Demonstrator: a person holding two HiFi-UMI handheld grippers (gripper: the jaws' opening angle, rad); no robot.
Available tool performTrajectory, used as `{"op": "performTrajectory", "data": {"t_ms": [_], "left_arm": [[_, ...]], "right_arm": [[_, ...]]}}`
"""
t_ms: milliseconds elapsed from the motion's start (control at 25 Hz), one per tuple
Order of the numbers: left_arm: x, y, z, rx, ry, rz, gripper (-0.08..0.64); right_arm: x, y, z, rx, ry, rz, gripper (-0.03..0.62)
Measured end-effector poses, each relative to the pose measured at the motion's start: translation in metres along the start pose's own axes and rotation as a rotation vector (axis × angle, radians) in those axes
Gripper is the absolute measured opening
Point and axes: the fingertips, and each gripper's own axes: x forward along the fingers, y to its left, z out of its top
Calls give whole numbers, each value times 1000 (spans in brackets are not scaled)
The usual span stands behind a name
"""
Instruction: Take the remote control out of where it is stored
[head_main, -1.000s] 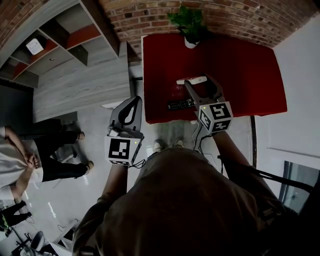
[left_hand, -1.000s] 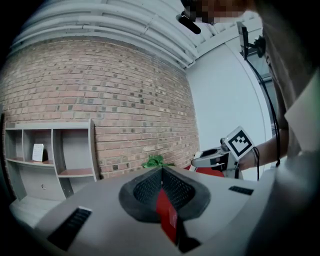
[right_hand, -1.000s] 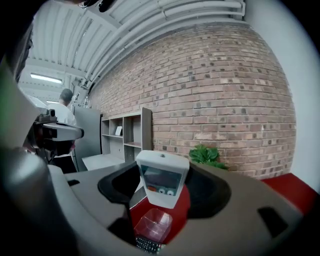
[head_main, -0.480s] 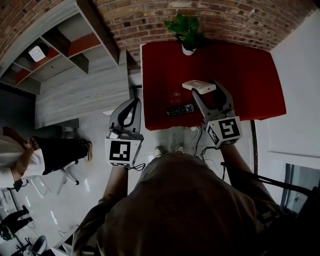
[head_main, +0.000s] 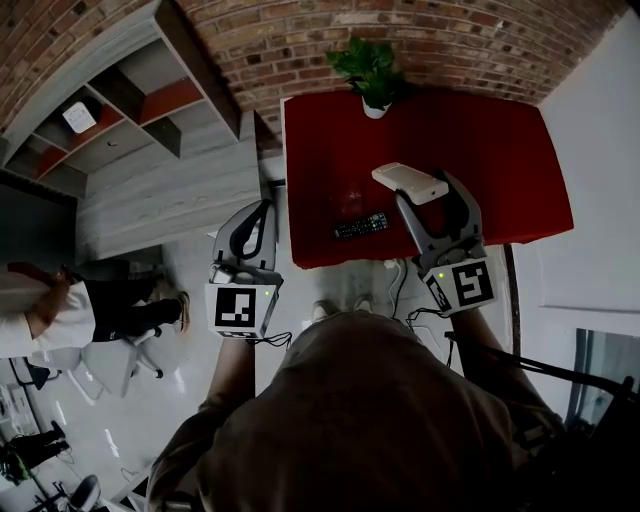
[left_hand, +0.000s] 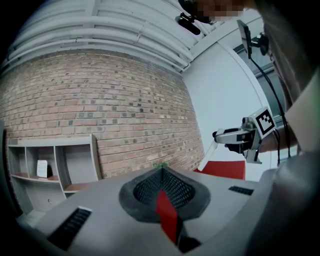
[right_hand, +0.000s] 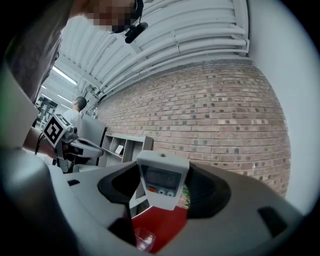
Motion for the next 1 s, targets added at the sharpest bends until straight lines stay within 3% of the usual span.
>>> {"op": "performTrajectory", "data": {"t_ms": [400, 1000], "left_arm": [[-8, 4, 9, 20, -11, 26, 9], [-12, 1, 6, 20, 2, 20, 9]], "right_arm": [[-28, 2, 19, -46, -82, -7, 290], [-41, -2, 16, -37, -68, -37, 290]]}}
